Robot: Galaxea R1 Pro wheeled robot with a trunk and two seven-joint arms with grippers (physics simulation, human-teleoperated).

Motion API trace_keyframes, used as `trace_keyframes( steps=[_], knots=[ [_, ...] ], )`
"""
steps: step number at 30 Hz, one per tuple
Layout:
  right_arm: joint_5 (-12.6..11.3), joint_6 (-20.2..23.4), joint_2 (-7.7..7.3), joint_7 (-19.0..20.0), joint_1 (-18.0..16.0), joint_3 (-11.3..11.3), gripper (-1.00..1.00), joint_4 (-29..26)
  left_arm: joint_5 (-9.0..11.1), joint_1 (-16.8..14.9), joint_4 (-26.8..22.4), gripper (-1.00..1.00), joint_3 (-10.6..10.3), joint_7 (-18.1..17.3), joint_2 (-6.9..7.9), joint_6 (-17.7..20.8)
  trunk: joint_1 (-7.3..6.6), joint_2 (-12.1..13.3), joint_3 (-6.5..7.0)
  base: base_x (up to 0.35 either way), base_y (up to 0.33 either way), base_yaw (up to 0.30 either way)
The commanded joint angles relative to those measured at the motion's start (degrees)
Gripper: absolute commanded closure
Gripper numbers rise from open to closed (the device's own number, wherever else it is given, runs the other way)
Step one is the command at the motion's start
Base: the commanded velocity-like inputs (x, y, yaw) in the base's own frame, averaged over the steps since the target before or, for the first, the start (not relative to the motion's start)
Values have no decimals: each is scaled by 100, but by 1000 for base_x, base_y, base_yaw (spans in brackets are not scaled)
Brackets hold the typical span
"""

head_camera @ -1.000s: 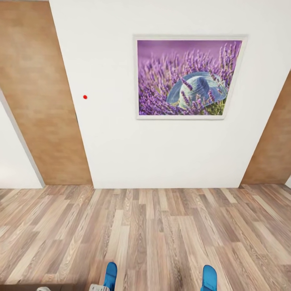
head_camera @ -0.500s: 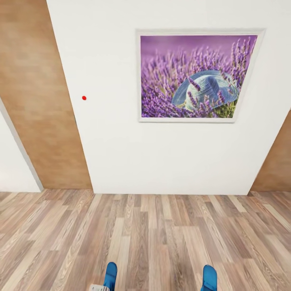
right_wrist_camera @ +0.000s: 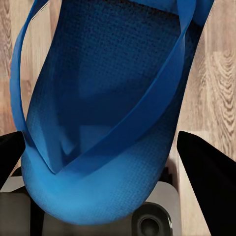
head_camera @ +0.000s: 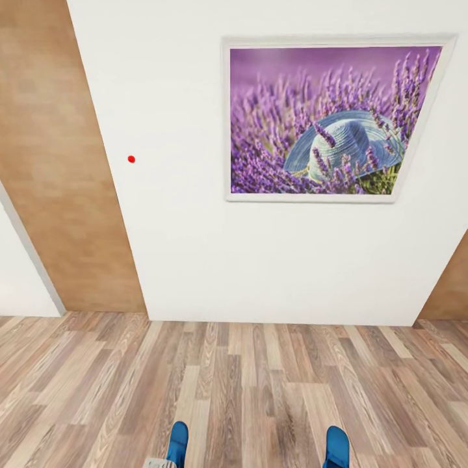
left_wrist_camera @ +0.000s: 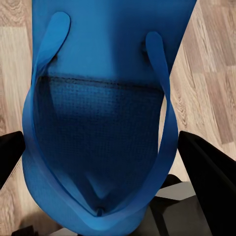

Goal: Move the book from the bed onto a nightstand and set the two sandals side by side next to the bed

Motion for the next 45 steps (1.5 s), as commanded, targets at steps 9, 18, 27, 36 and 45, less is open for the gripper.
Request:
trace_keyframes(
  steps=[9, 18, 27, 36, 45],
  knots=[
    [-54, -9, -2, 24, -5, 43, 100, 3, -58, -5, 4, 100, 51, -10, 1, -29, 6, -10, -11, 335, 0, 0],
    [-54, -9, -2, 24, -5, 43, 100, 3, -58, -5, 4, 100, 51, -10, 1, -29, 6, -10, -11, 335, 0, 0],
    [-53, -9, -2, 24, -5, 43, 100, 3, -58, -5, 4, 100, 51, -10, 1, -29, 6, -10, -11, 335, 0, 0],
    [-53, -9, -2, 24, -5, 43, 100, 3, -58, -5, 4, 100, 51, -10, 1, -29, 6, -10, -11, 335, 0, 0],
    [-54, -9, -3, 24, -5, 43, 100, 3, -58, -5, 4, 100, 51, -10, 1, -29, 6, -10, -11, 335, 0, 0]
  ],
)
